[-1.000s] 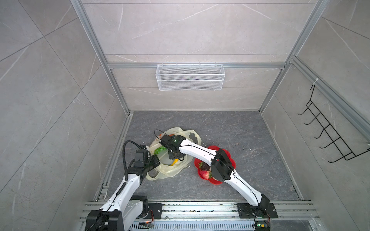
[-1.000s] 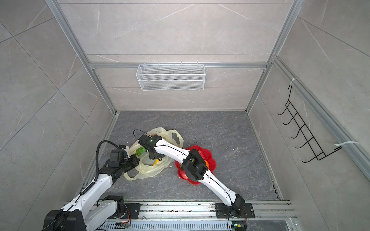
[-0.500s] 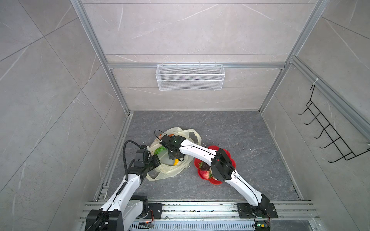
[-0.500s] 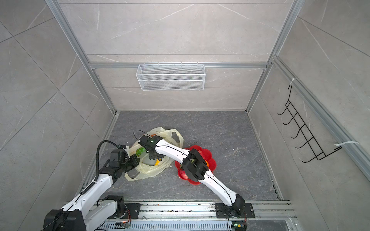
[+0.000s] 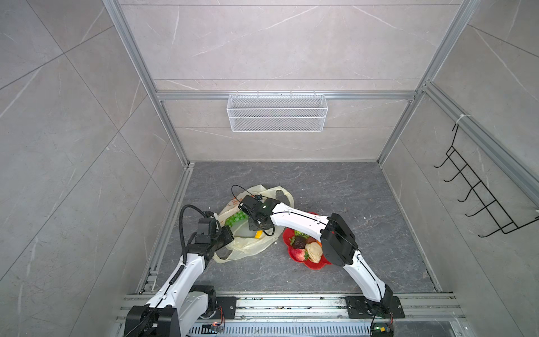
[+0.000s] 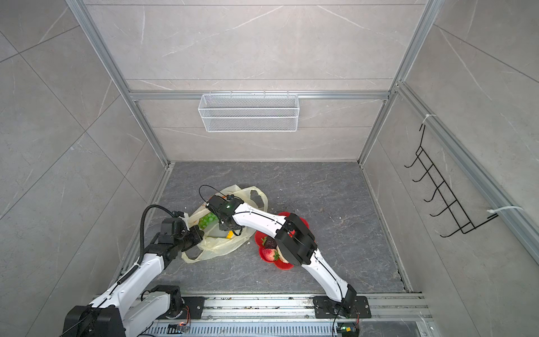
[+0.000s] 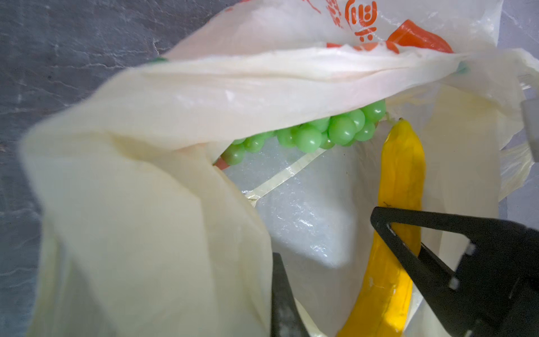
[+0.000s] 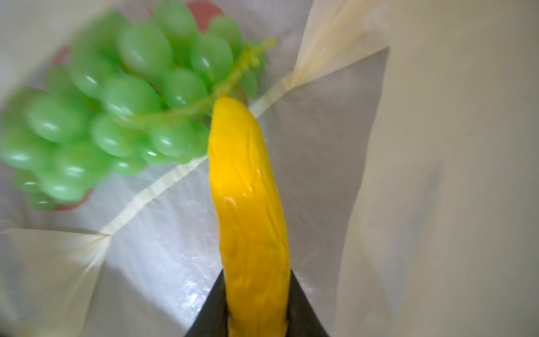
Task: Take the fake fruits out of the plastic bag
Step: 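Lift the banana up out of the bag while the left gripper shifts the bag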
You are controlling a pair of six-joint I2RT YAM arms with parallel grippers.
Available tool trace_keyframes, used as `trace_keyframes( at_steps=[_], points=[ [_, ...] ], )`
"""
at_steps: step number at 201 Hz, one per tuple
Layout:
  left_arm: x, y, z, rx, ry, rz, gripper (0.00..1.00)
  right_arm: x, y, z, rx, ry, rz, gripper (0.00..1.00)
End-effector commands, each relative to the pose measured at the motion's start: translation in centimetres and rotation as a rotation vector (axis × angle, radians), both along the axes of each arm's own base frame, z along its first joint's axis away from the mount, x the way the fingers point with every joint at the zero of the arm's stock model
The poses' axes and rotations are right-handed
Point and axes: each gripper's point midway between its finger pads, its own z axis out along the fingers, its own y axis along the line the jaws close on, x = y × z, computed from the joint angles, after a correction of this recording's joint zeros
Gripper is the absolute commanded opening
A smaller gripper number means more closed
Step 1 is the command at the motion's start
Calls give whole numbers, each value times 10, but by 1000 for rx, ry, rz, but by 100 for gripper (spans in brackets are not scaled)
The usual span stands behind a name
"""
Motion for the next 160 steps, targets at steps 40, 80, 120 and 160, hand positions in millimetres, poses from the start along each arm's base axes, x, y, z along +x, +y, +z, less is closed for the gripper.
trace_keyframes(
  at_steps=[40,80,120,160],
  points=[
    [9,-5,11,5,-51,-36,0,16,0,41,64,-136,-38,27],
    [9,-29,13,28,-63,-140,0,38,6,35,26,-226,-47,27],
    [5,-62,16,99,-94,-266,0,59,8,29,-48,-252,-77,27],
    [5,-60,18,113,-102,-253,0,71,-6,37,-80,-296,-97,28]
  ],
)
